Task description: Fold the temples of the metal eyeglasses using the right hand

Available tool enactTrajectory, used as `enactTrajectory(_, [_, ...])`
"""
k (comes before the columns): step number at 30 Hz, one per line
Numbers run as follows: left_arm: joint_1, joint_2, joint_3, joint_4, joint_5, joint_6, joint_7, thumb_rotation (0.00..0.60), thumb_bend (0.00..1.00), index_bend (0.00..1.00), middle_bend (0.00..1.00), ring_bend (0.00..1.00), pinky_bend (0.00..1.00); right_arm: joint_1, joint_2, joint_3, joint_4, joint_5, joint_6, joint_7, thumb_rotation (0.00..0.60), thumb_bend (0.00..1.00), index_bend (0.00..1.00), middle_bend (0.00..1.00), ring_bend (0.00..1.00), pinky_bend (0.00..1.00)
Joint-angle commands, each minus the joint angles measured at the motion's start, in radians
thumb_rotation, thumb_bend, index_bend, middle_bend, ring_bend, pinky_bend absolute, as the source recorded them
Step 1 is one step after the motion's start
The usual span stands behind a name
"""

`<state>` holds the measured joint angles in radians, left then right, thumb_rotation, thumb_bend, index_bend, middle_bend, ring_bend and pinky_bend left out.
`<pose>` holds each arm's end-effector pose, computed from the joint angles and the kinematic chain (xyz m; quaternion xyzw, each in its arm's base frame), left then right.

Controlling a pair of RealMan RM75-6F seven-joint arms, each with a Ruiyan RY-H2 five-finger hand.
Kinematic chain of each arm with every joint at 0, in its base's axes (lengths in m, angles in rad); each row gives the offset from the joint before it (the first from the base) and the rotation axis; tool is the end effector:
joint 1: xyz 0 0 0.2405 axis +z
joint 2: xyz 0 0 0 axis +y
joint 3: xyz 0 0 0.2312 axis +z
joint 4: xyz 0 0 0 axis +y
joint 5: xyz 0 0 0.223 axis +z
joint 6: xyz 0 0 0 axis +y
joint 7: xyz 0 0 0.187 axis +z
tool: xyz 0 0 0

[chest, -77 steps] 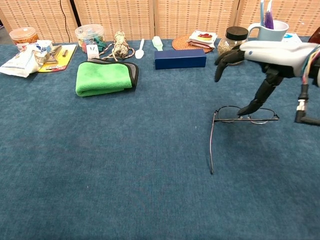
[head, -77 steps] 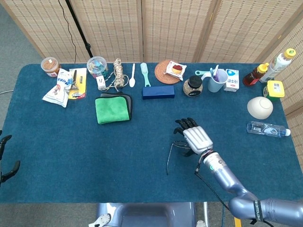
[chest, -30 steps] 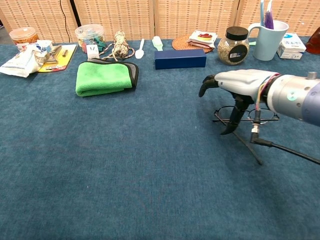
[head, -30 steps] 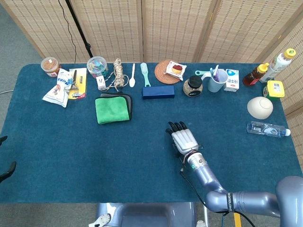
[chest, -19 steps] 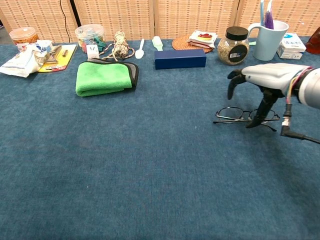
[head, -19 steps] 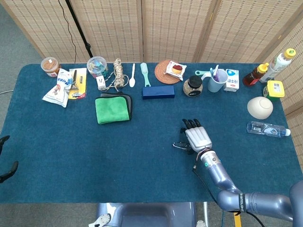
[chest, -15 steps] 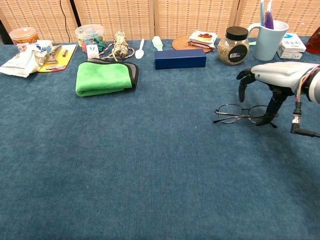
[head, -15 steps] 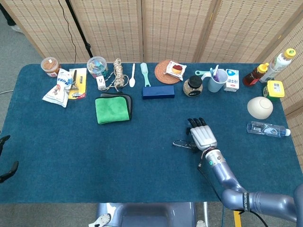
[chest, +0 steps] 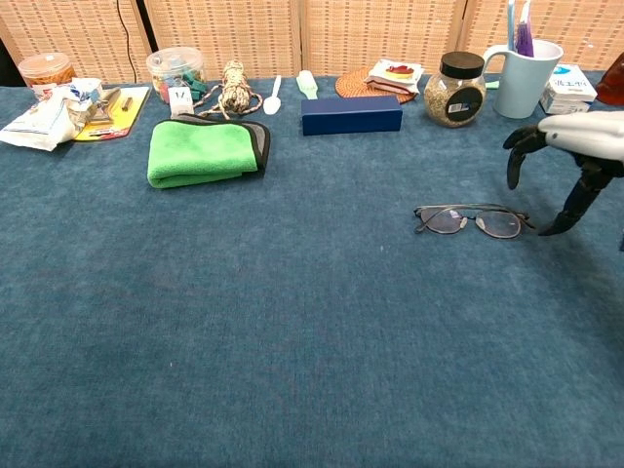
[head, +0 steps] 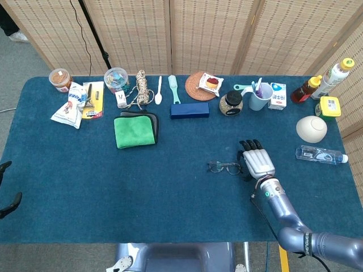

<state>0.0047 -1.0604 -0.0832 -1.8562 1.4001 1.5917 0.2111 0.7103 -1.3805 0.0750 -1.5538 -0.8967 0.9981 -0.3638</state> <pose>-0.2747 0.2005 0.1610 -0.5301 -0.3926 -0.3673 0.6558 -0.1985 -0.3641 -0.0030 0.7068 -0.4321 0.2852 0.4821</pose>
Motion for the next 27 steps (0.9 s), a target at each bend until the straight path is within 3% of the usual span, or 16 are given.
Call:
enactTrajectory(1, [0.002,-0.002,0.002,0.002,-0.002,0.0,-0.002,0.6,0.29,0.16,0.07,0.06,0.05,-0.061,0.052,0.014,-0.057,-0.083,0.052,0.122,0.6,0.0,0.32,0.08,0.01,0.0])
enactTrajectory(4, [0.003,-0.004,0.004,0.005,-0.002,-0.001,-0.004,0.6,0.29,0.16,0.07,0.06,0.05,-0.096,0.074,0.017,-0.07,-0.158,0.061,0.235,0.6,0.0,0.26,0.07,0.01,0.01])
enactTrajectory(9, [0.003,-0.006,0.005,0.006,-0.002,-0.003,-0.006,0.6,0.29,0.16,0.07,0.07,0.05,-0.13,0.099,0.025,-0.079,-0.24,0.037,0.415,0.6,0.0,0.16,0.04,0.01,0.14])
enactTrajectory(14, [0.006,-0.001,0.006,0.004,-0.001,0.001,-0.011,0.6,0.29,0.16,0.07,0.07,0.05,-0.171,0.117,0.029,-0.069,-0.311,0.067,0.53,0.6,0.0,0.13,0.04,0.01,0.13])
enactTrajectory(17, [0.011,0.002,0.008,0.005,-0.001,0.007,-0.01,0.6,0.29,0.16,0.07,0.07,0.05,-0.195,0.136,0.023,-0.081,-0.324,0.093,0.521,0.6,0.0,0.13,0.04,0.01,0.09])
enactTrajectory(27, [0.047,0.026,0.045,0.034,0.01,0.021,-0.018,0.6,0.29,0.16,0.07,0.07,0.05,-0.322,0.191,-0.027,-0.147,-0.332,0.272,0.304,0.6,0.0,0.16,0.04,0.01,0.03])
